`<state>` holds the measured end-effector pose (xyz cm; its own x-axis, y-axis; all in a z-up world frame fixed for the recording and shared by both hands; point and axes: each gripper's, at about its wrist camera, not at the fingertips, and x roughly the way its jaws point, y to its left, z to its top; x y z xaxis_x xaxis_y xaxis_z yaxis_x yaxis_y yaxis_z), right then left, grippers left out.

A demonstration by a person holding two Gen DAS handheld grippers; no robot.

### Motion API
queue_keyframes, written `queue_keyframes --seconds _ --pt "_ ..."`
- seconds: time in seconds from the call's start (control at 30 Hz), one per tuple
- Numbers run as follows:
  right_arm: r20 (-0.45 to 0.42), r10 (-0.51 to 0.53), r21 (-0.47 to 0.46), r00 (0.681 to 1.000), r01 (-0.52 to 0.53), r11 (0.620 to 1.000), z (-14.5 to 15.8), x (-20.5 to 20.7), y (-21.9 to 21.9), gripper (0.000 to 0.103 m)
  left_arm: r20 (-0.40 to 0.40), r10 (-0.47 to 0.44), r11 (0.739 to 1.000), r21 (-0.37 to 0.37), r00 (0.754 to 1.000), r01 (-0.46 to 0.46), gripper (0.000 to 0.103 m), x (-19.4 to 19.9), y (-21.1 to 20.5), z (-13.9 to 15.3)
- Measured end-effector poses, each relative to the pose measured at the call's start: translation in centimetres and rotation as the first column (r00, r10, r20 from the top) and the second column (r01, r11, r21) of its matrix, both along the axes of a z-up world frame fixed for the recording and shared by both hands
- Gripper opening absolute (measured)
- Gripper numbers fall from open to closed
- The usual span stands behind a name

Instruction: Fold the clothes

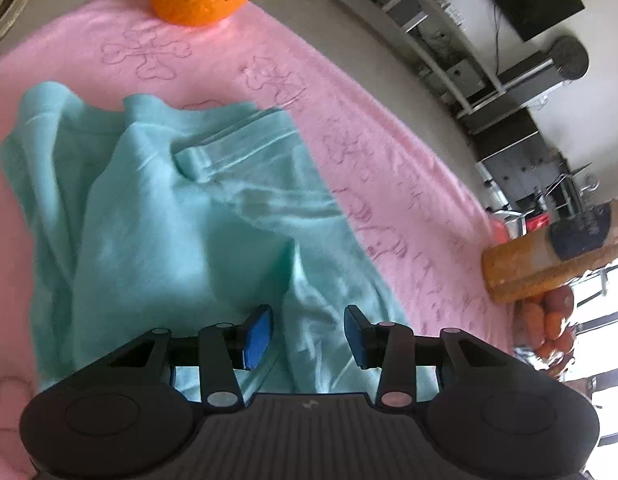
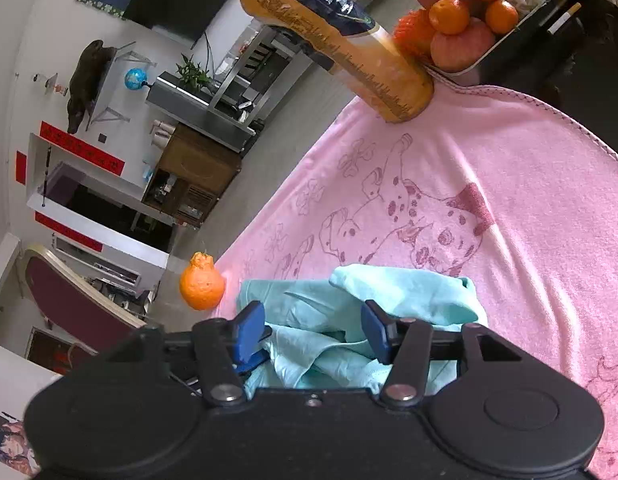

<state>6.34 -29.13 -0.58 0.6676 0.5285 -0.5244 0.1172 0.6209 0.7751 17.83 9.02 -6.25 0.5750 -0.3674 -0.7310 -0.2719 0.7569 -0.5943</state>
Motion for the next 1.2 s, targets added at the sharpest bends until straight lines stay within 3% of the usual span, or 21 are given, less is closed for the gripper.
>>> queue_keyframes --seconds 0.13,0.27,0.3,0.33,0.37,0.47,0.67,0.73,0.97,1.1,1.2 --pt "-0.008 -0.015 0.006 1.000 0.015 1.000 -0.2 0.0 -0.4 0.053 0.033 0.000 0.996 -0.087 0.999 0.003 0.032 0.7 0.1 -0.2" --pt "-0.020 -0.021 0.014 1.000 0.021 1.000 -0.5 0.2 -0.5 0.053 0.002 0.014 0.998 -0.069 1.000 -0.014 0.028 0.8 0.1 -0.8" --pt "-0.023 -0.022 0.015 1.000 0.022 1.000 -0.6 0.2 -0.6 0.053 -0.003 0.023 0.997 -0.072 1.000 -0.023 0.025 0.8 0.2 -0.9" --pt "-0.024 -0.021 0.013 0.999 0.022 1.000 -0.6 0.2 -0.5 0.053 -0.007 0.032 0.997 -0.076 0.999 -0.033 0.012 0.7 0.4 -1.0" --pt "-0.024 -0.020 0.012 1.000 0.020 1.000 -0.7 0.3 -0.5 0.053 -0.003 0.044 0.995 -0.085 0.999 -0.044 0.006 0.5 0.6 -0.8" --pt "-0.029 -0.021 0.009 0.999 0.021 1.000 -0.9 0.4 -0.6 0.053 0.010 0.077 0.991 -0.111 0.997 -0.075 0.002 -0.1 1.2 -0.1" --pt "-0.062 -0.057 0.049 0.996 0.060 0.997 -1.9 0.4 -1.5 0.053 0.090 0.038 0.998 0.047 0.995 -0.043 0.002 -4.0 0.0 6.1" --pt "-0.074 -0.064 0.052 0.995 0.068 0.996 -2.1 0.1 -1.7 0.054 0.121 0.003 0.993 0.117 0.993 -0.017 0.002 -6.8 -0.2 8.3" --pt "-0.078 -0.080 0.007 0.994 0.080 0.997 -2.0 -2.2 -2.3 0.056 0.161 -0.039 0.949 0.314 0.986 -0.014 0.002 -19.7 -0.6 11.3" --pt "-0.062 -0.099 -0.111 0.993 0.091 0.990 -1.2 -3.3 -2.5 0.056 0.178 0.034 0.954 0.288 0.983 -0.085 0.002 -23.4 0.9 8.6" --pt "-0.032 -0.061 -0.239 0.998 0.052 0.970 -0.6 -3.4 -1.7 0.044 0.115 0.044 0.952 0.296 0.992 -0.076 0.002 -23.1 1.6 7.0"
